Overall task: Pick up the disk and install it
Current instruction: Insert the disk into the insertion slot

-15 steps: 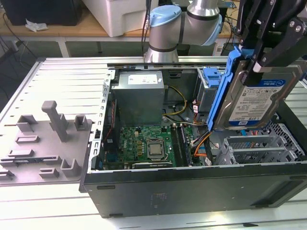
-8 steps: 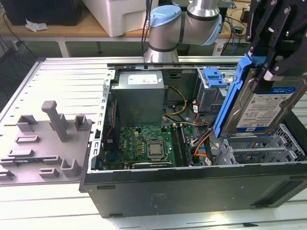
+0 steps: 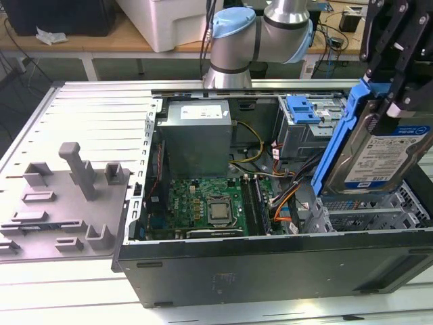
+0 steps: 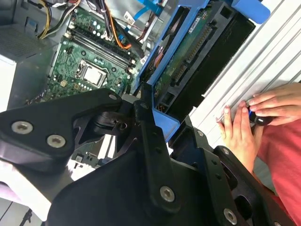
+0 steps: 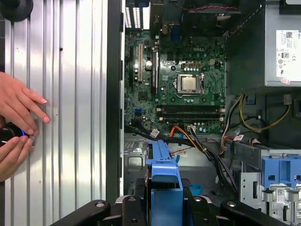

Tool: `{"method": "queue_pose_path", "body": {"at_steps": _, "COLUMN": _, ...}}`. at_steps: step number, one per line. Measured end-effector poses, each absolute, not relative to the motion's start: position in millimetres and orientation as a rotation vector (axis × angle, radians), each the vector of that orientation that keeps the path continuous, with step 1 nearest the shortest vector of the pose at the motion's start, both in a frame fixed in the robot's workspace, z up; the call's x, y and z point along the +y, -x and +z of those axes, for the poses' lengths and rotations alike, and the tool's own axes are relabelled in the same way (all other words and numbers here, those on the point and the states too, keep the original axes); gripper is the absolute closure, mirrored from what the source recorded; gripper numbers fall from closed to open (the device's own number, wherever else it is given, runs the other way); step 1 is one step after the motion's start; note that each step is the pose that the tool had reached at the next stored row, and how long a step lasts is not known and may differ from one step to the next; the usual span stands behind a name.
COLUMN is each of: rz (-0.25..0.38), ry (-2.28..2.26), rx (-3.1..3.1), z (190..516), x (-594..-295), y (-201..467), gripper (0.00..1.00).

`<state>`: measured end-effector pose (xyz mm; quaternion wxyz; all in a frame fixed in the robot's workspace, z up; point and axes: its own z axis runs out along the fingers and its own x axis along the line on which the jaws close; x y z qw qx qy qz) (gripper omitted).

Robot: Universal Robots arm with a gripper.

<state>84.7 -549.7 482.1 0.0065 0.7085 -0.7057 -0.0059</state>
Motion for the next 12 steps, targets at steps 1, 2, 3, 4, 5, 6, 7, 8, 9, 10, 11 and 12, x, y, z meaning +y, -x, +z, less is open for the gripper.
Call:
{"method": "queue_pose_path", "body": {"at_steps": 1, "rz": -0.019, "ry": -2.217, "rx": -2.208, "z": 482, "x": -550, "y": -86, "gripper": 0.64}}
{"method": "queue_pose_path", "body": {"at_steps": 2, "rz": -0.019, "ry": -2.217, "rx": -2.208, "z": 481, "x": -550, "y": -89, "gripper": 0.64}}
{"method": "queue_pose_path", "body": {"at_steps": 3, "rz": -0.019, "ry": -2.217, "rx": -2.208, "z": 480, "x": -550, "y": -92, "gripper": 0.64}}
{"method": "queue_pose_path", "body": {"at_steps": 4, "rz": -0.019, "ry": -2.217, "rx": -2.208, "z": 480, "x": -550, "y": -94, "gripper": 0.64}}
{"method": "queue_pose_path", "body": {"at_steps": 5, "rz": -0.02, "ry": -2.217, "rx": -2.209, "z": 479, "x": -550, "y": -95, "gripper": 0.64}}
{"method": "queue_pose_path", "body": {"at_steps": 6, "rz": -0.02, "ry": -2.218, "rx": -2.209, "z": 478, "x": -550, "y": -96, "gripper": 0.64}}
{"method": "queue_pose_path", "body": {"at_steps": 7, "rz": -0.02, "ry": -2.218, "rx": -2.209, "z": 478, "x": -550, "y": -97, "gripper": 0.64}}
{"method": "queue_pose_path", "body": {"at_steps": 8, "rz": -0.021, "ry": -2.218, "rx": -2.209, "z": 477, "x": -550, "y": -98, "gripper": 0.64}}
{"method": "queue_pose_path", "body": {"at_steps": 9, "rz": -0.021, "ry": -2.218, "rx": -2.21, "z": 477, "x": -550, "y": -99, "gripper": 0.64}}
{"method": "queue_pose_path", "body": {"at_steps": 10, "rz": -0.022, "ry": -2.219, "rx": -2.21, "z": 477, "x": -550, "y": -100, "gripper": 0.64}}
{"method": "queue_pose_path", "body": {"at_steps": 11, "rz": -0.023, "ry": -2.219, "rx": -2.21, "z": 476, "x": -550, "y": -102, "gripper": 0.64}}
{"method": "queue_pose_path", "body": {"at_steps": 12, "rz": -0.025, "ry": -2.22, "rx": -2.211, "z": 475, "x": -550, "y": -103, "gripper": 0.64}}
